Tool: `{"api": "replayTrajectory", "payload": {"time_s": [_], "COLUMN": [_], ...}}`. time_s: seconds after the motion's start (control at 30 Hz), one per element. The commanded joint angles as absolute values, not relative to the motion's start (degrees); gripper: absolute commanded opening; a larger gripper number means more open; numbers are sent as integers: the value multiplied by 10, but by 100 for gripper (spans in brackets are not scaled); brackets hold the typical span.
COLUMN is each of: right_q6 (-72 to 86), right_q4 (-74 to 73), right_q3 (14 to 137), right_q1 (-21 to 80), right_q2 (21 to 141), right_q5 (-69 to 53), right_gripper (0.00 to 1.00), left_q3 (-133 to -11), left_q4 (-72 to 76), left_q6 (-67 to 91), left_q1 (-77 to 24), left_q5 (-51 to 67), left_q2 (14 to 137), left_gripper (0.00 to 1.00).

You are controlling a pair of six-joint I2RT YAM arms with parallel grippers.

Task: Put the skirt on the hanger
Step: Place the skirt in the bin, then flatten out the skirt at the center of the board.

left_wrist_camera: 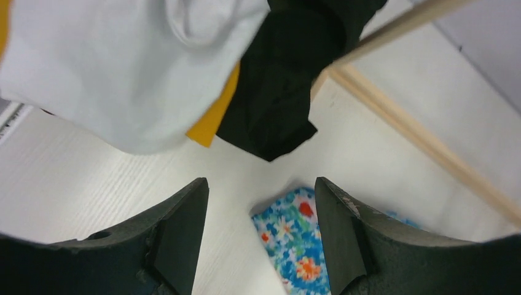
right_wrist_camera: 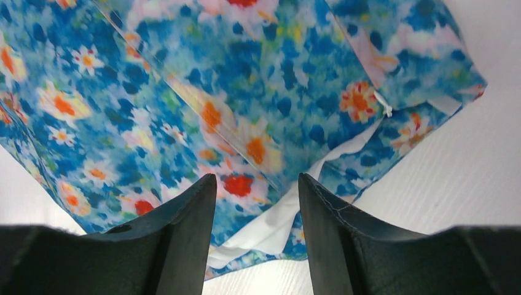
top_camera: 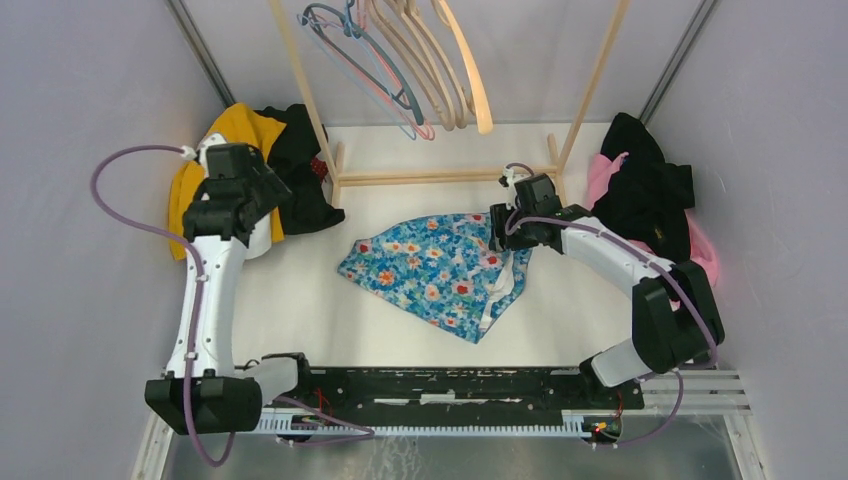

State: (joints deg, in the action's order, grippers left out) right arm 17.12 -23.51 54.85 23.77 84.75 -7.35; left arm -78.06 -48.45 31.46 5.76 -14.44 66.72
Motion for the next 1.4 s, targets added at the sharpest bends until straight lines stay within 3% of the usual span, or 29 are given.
{"api": "replayTrajectory", "payload": {"time_s": [0.0, 0.3, 0.6, 0.8, 0.93, 1.1, 1.13, 1.17, 1.2, 1.27, 1.33, 1.37], "right_q6": [134, 119, 122, 120, 119, 117, 117, 117, 116, 111, 105, 101], "right_q4": [-211, -235, -243, -254, -260, -267, -269, -274, -278, -283, -293, -295], "right_q3": [597, 612, 605, 609, 616, 619, 619, 620, 621, 620, 623, 624], "right_q1": [247, 276, 282, 283, 283, 284, 285, 285, 286, 287, 287, 289], "right_q2": [869, 919, 934, 938, 934, 915, 910, 906, 902, 899, 907, 912], "right_q5": [-67, -75, -50, -28, -29, -36, -39, -40, -37, -39, -46, -48], "right_gripper": [58, 56, 51, 43, 29, 2, 1, 1, 8, 35, 52, 55], "left_q3": [-713, -619, -598, -596, -591, -589, -589, -589, -588, -588, -587, -587], "left_q4": [-441, -422, -419, -416, -414, -415, -414, -415, -415, -416, -415, -416], "left_q6": [301, 323, 320, 317, 316, 314, 313, 312, 312, 312, 311, 310], "left_q1": [-9, -128, -144, -145, -145, -146, -146, -146, -147, -146, -146, -146], "left_q5": [-149, -186, -190, -184, -180, -171, -171, -171, -171, -170, -170, -169], "left_q2": [648, 639, 628, 628, 623, 616, 615, 613, 611, 609, 608, 609], "left_gripper": [71, 68, 67, 66, 66, 66, 66, 66, 66, 66, 66, 66]}}
